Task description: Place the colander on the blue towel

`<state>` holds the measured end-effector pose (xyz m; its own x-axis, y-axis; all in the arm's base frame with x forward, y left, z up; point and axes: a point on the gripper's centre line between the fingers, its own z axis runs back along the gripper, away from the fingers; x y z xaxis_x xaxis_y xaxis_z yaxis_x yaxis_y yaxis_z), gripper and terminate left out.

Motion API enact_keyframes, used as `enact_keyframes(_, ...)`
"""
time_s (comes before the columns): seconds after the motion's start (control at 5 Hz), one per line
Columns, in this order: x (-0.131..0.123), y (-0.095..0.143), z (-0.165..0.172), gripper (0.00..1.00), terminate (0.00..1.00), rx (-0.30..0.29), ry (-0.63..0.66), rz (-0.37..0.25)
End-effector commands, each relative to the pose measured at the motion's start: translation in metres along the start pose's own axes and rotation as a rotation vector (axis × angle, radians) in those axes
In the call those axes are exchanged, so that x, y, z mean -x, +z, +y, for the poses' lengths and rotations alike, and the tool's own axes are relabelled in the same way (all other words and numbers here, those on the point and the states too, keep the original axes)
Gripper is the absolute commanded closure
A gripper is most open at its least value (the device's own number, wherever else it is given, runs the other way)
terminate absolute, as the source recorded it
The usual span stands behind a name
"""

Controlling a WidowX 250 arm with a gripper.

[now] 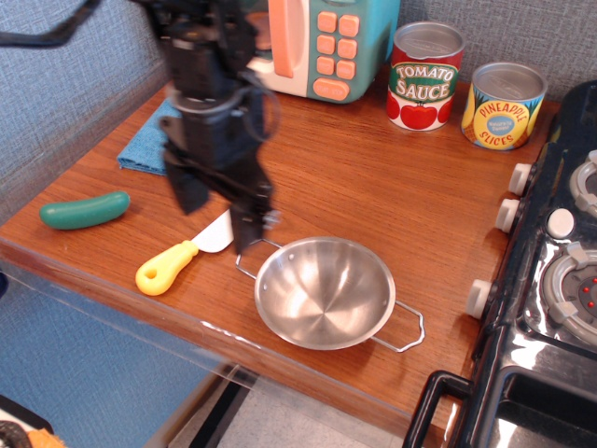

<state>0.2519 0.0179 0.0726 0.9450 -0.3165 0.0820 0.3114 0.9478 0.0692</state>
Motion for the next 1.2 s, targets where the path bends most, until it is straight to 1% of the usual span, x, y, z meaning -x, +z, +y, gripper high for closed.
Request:
enact_keyframes(0.0,-0.044,-0.001,-0.025,0.00,0.00,-0.004,-0.120,-0.056)
enact_keyframes(0.2,-0.064,-0.010,-0.038,0.00,0.00,-0.006,-0.193,-0.054)
enact_keyframes(0.4,-0.072,-0.019,-0.043,0.00,0.00,-0.022,-0.266,-0.042)
enact_keyframes(0.6,-0.070,-0.039,-0.038,0.00,0.00,-0.041,-0.277,0.015)
enact_keyframes(0.8,-0.062,-0.048,-0.033,0.00,0.00,-0.060,-0.274,0.050)
enact_keyframes(1.0,-0.046,-0.057,-0.031,0.00,0.00,-0.061,-0.255,0.084)
